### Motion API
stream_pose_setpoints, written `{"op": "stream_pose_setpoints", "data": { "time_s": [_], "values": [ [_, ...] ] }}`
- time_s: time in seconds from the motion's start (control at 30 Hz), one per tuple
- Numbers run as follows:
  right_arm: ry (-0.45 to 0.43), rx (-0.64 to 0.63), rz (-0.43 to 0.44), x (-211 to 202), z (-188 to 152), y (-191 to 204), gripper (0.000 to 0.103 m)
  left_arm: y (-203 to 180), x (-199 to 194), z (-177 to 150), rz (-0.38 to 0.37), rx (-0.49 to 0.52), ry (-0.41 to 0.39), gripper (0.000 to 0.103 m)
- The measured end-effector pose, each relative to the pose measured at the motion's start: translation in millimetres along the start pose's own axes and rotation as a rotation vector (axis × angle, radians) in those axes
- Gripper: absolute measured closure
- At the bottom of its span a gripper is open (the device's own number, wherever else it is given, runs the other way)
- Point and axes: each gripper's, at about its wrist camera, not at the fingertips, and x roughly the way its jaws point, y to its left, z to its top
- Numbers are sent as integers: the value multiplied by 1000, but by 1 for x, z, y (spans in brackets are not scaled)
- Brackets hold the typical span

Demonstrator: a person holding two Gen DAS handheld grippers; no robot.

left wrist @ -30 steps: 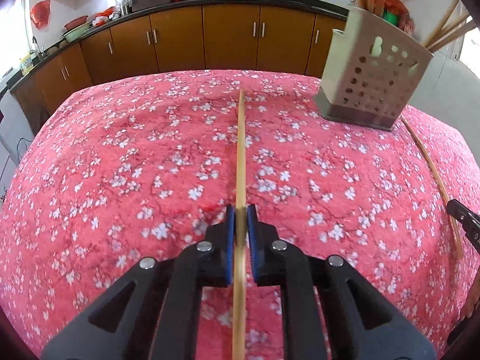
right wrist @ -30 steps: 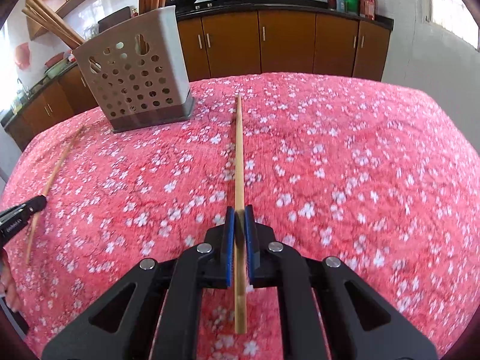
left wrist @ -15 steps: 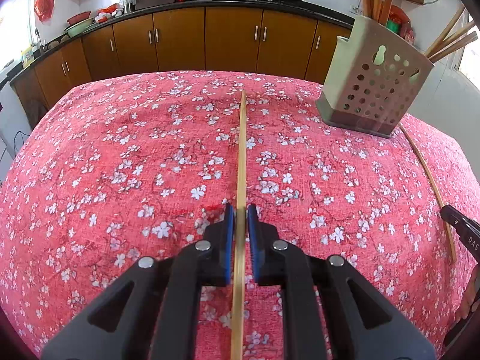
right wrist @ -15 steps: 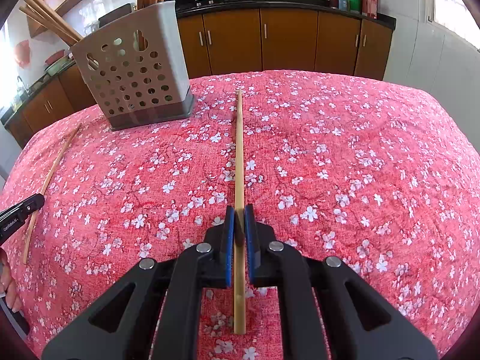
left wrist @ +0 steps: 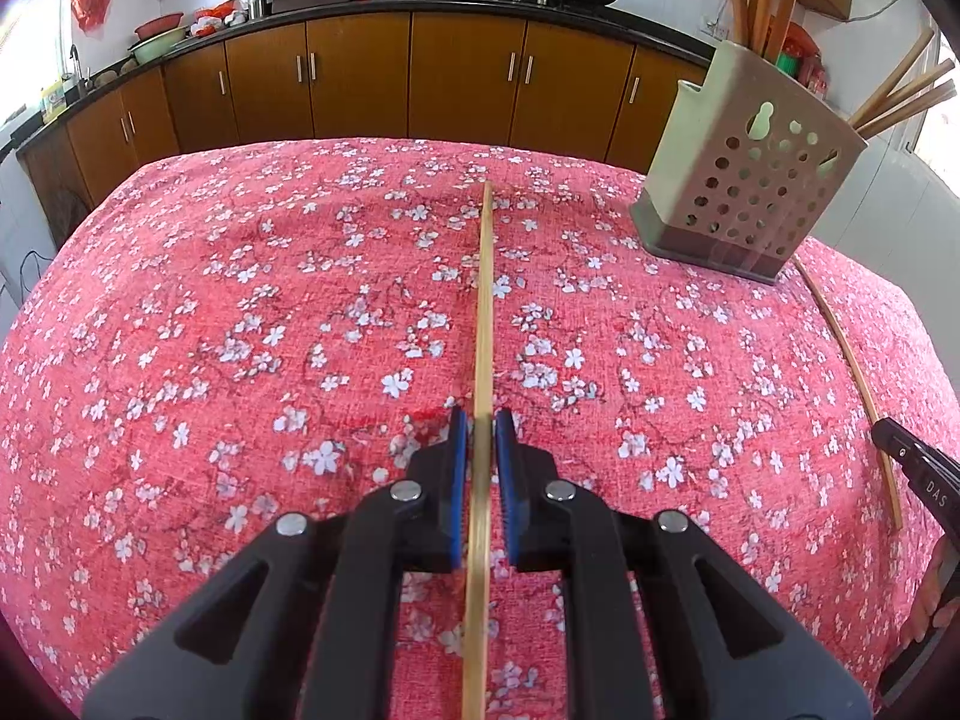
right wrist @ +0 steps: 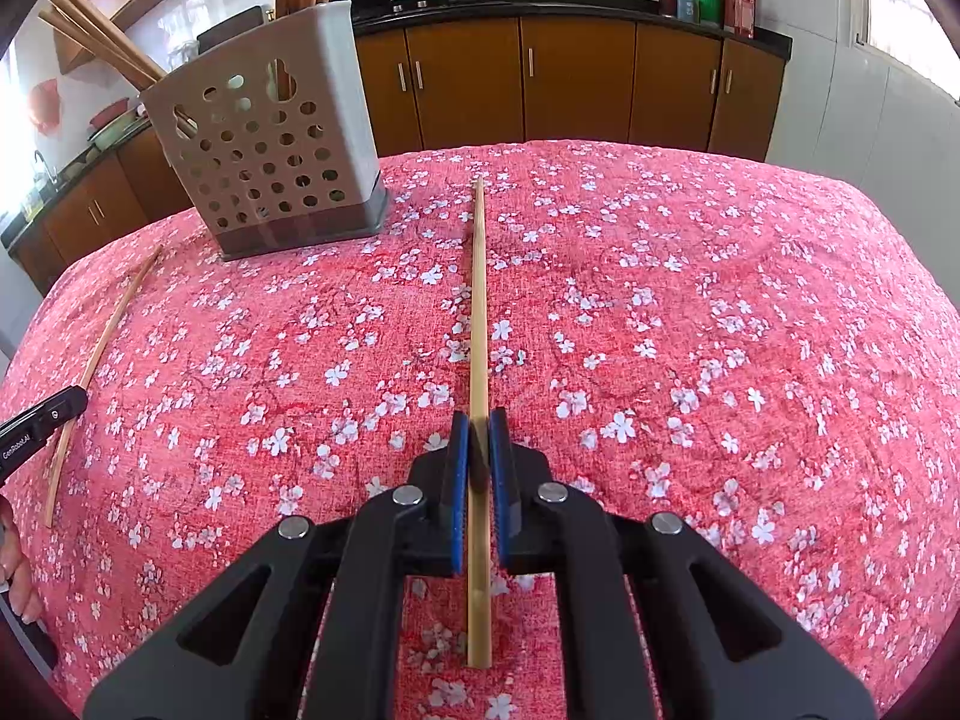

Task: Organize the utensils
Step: 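Close the right gripper on a chopstick while the left gripper grasps the last one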

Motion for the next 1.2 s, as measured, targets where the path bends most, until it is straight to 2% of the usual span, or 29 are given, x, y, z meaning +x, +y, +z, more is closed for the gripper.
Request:
{"op": "stream_pose_setpoints", "data": {
  "time_s": [1.2],
  "values": [
    [-1, 2, -1, 0, 0, 1, 94, 1, 3, 0, -5, -2, 3, 90]
  ]
}}
